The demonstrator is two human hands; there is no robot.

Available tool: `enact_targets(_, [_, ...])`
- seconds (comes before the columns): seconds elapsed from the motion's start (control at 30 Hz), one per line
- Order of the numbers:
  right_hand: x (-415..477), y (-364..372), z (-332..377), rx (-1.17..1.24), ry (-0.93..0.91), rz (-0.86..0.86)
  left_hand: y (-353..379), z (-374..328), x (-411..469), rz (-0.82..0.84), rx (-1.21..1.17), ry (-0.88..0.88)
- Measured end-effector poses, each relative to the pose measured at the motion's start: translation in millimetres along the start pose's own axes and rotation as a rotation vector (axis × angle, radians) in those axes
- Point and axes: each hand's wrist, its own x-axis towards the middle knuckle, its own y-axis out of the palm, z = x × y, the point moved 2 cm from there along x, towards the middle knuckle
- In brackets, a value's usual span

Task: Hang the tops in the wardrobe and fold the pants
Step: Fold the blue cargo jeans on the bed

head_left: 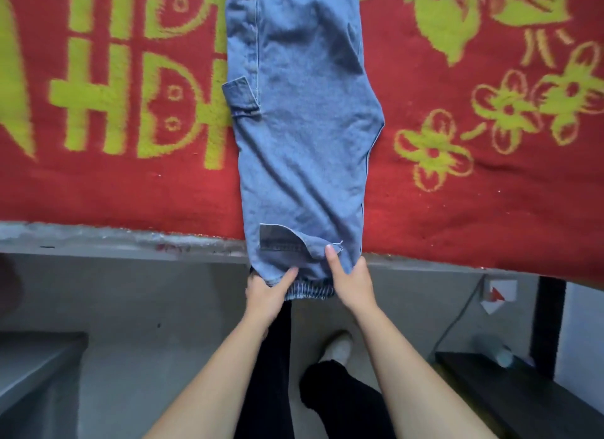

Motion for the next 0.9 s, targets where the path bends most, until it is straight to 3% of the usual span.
enact_targets(0.2, [4.0, -30.0, -5.9, 0.045, -0.155, 0.311, 0.9, -25.4, -26.2, 0.028, -0.390, -0.014])
enact_targets(0.4, [-56.6, -59.3, -5.7, 0.409, -0.011, 0.443, 13.6, -37.6, -101.4, -0.058, -0.525, 0.148])
enact_targets(0.5, [-85.4, -79.2, -24.0, 0.447, -0.007, 0.463, 20.4, -22.2, -130.9, -0.132, -0.471, 0.102])
enact_targets(0.7, [-109.9, -112.3, -76.3, 0.252, 0.117, 0.412, 37.8, 27.2, -176.0, -0.179, -0.342, -0.063])
enact_targets(0.9, [-115.2, -115.0, -81.1, 0.370, 0.113, 0.340, 39.6, 33.8, -183.5, -0.136, -0.381, -0.074])
